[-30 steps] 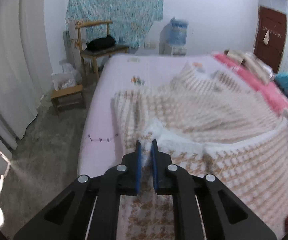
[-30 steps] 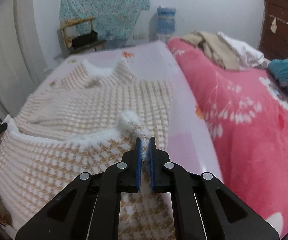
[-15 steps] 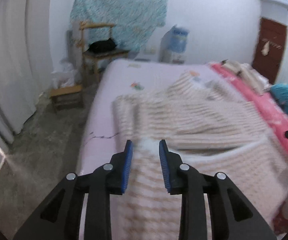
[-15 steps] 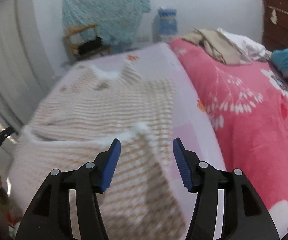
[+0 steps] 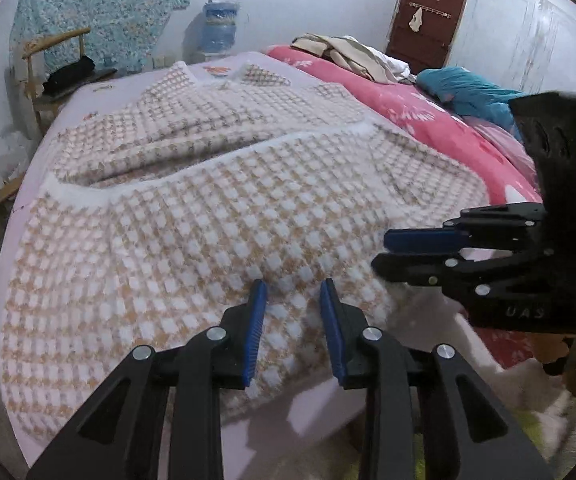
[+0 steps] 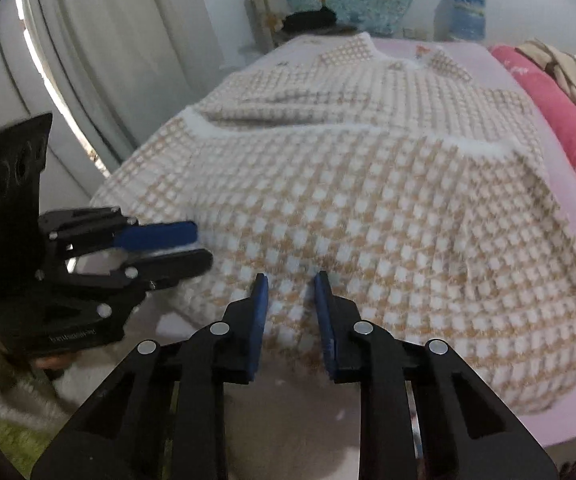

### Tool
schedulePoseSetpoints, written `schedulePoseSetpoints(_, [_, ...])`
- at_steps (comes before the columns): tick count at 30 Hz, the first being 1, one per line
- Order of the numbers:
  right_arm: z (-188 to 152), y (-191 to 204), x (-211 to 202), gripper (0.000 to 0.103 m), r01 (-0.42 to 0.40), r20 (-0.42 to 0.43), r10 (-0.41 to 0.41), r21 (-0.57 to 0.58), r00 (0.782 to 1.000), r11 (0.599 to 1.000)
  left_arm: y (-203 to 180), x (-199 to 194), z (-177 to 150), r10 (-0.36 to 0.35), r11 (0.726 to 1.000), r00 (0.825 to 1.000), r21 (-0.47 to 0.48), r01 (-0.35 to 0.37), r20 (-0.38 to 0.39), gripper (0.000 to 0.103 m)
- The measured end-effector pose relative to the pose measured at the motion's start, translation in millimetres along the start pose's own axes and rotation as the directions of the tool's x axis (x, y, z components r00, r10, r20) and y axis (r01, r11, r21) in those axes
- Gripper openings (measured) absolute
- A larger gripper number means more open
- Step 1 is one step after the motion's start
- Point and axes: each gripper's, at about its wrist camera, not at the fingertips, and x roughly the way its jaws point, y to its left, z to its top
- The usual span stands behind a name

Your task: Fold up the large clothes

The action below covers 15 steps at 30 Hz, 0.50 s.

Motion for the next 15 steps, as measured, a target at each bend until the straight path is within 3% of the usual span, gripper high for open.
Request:
schedulePoseSetpoints(4, [1.4, 3.8, 7.7, 0.019, 0.047, 0.039, -0.045, -0.044, 0.998, 0.998, 1.5, 8.4, 4.1, 0.038, 0.999, 0.999, 0.019, -0.039, 0.025, 0.029])
schedulePoseSetpoints(9, [10.3, -0.3, 1.4, 0.018, 0.035, 0.013, -0.035, 0.002, 0.999, 0.999, 1.1, 0.9, 6.9, 0.014, 1.000, 1.000, 0.007, -0.014, 0.021, 0.029])
schedulePoseSetpoints(12, [25.9, -3.4, -14.4, 0.019, 0.022, 0.075, -0.024, 0.026, 0.997, 0.999, 4.9, -9.9, 18.3, -0.022, 1.000, 0.996, 0.009, 0.021, 0.082, 0.029])
schedulePoseSetpoints(15, [40.1, -7.9, -0.2, 0.019, 0.048, 0.092, -0.051, 0.031, 0.994, 0.998, 11.0, 5.9, 30.1, 0.020, 1.000, 0.997, -0.008, -0.020, 0.070, 0.029])
